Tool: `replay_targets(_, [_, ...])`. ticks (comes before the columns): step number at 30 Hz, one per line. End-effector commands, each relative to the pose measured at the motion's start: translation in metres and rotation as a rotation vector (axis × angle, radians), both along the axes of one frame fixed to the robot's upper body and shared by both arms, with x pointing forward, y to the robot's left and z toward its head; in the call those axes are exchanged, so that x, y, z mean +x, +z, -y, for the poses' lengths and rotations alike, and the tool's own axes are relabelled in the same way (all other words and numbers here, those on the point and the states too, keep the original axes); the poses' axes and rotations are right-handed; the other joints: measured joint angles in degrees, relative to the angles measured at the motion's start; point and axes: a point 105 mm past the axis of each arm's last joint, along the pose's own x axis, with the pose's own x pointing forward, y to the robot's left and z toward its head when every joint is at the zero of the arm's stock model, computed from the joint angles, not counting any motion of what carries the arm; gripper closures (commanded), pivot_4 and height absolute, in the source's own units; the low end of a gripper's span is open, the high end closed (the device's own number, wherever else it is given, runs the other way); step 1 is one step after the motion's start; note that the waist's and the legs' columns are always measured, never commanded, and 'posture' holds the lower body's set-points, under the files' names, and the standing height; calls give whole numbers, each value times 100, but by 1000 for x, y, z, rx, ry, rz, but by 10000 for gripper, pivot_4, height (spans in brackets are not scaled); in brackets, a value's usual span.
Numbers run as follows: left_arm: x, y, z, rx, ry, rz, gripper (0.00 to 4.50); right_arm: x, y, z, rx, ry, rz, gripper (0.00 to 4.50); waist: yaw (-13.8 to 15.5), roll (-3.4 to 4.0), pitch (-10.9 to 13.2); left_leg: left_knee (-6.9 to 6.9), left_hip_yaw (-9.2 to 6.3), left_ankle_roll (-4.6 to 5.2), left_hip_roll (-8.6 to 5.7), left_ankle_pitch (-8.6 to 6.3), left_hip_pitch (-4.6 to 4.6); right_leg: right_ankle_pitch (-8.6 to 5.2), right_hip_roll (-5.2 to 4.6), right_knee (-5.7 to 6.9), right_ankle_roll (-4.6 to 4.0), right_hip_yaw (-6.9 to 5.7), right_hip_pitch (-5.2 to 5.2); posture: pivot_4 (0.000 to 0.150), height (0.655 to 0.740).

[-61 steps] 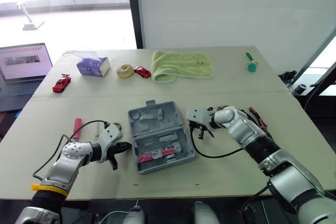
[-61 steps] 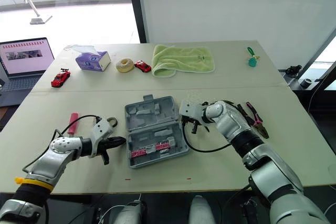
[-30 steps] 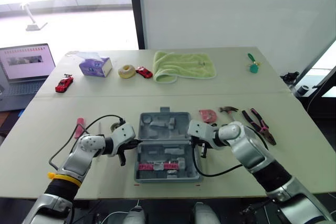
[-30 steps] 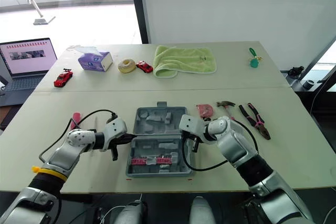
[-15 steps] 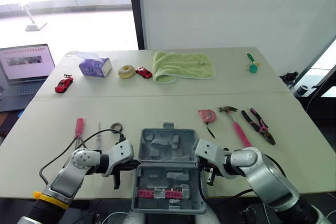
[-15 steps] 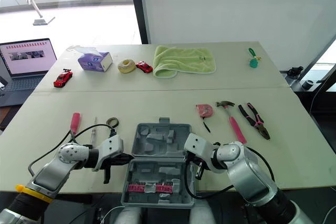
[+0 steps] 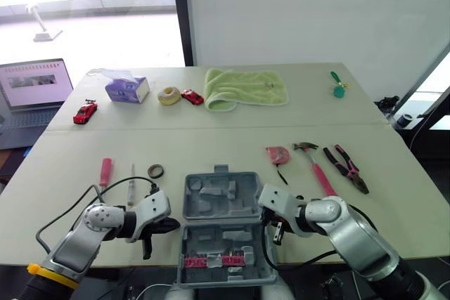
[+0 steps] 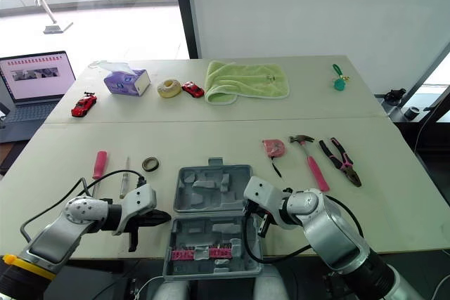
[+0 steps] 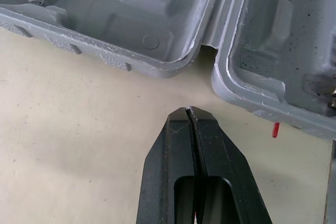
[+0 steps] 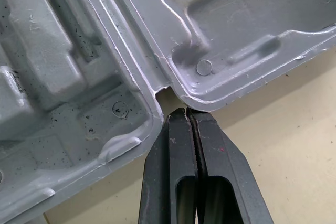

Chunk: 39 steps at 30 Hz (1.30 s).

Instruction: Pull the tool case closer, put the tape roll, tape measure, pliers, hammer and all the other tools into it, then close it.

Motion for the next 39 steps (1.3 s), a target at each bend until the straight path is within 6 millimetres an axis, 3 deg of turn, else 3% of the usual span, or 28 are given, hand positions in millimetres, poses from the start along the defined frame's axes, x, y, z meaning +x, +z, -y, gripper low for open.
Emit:
replay_targets(1, [3, 5, -2, -8, 18, 31, 45000, -4, 4, -3, 3, 35, -3, 44463, 3, 0, 0, 0, 0, 0, 0, 0, 0, 0, 0, 0, 0, 0, 0, 1500, 7400])
replay_targets(5, [0, 6, 12, -43, -13, 26, 45000, -12, 4, -5, 4, 59, -35, 44463, 11, 0, 0, 0, 0, 0, 0, 0, -1, 0, 0, 0, 0, 0, 0, 1500, 7400])
replay_targets(18, [-3, 6, 26, -67, -56, 12, 45000, -7, 1, -9, 11, 50, -17, 44463, 10, -1, 0, 1, 0, 0, 0, 0, -3, 0, 0, -1, 0, 0, -1, 1500, 7400])
replay_targets(30, [-8, 4, 26, -59, -62, -5, 45000, -13, 2, -25, 47, 97, -37, 44463, 2, -1, 0, 0, 0, 0, 0, 0, -3, 0, 0, -2, 0, 0, -2, 1500, 7400])
replay_targets(39, [-6, 2, 20, -37, -42, -1, 45000, -7, -3, -15, 16, 59, -29, 44463, -9, -1, 0, 0, 0, 1, 0, 0, -3, 0, 0, -2, 0, 0, -2, 1500, 7400])
